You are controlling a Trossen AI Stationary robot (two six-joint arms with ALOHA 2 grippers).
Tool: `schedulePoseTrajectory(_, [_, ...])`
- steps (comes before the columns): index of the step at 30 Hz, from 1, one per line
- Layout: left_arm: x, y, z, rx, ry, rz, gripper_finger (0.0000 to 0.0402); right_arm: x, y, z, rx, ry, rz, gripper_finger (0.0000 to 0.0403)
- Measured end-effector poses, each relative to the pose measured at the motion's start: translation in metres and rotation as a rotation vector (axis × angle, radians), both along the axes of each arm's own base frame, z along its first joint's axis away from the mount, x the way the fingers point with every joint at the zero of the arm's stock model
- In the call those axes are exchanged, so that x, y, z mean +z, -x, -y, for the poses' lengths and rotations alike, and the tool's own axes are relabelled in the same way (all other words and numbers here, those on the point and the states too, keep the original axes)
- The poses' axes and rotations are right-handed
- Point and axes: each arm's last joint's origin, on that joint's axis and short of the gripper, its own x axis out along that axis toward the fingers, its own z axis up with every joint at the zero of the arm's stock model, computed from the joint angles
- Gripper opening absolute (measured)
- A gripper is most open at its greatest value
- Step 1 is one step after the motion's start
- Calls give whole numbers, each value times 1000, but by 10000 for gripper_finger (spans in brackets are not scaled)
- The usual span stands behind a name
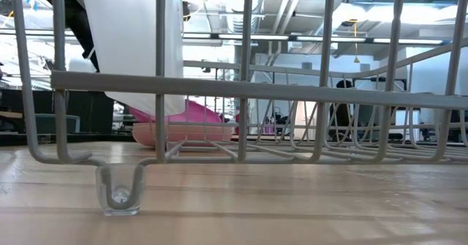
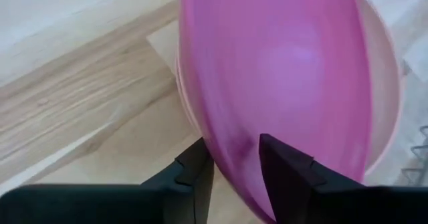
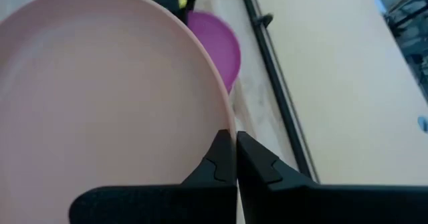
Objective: Sort dishes
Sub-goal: Put the light brown plate in the dish rack
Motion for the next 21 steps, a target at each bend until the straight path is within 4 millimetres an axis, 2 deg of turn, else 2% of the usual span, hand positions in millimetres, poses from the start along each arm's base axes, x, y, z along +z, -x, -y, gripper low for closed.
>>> schedulePoseTrajectory(4, [6, 7, 3, -4, -30, 0, 136, -13, -2, -16, 1, -27, -22, 0])
schedulePoseTrajectory(11, [10, 7, 2, -3, -76, 23, 187, -33, -4, -37, -15, -51, -50, 0])
schedulePoseTrajectory(21, [19, 0, 1, -128, -165, 68, 188, -53, -5, -50, -79, -62, -64, 0])
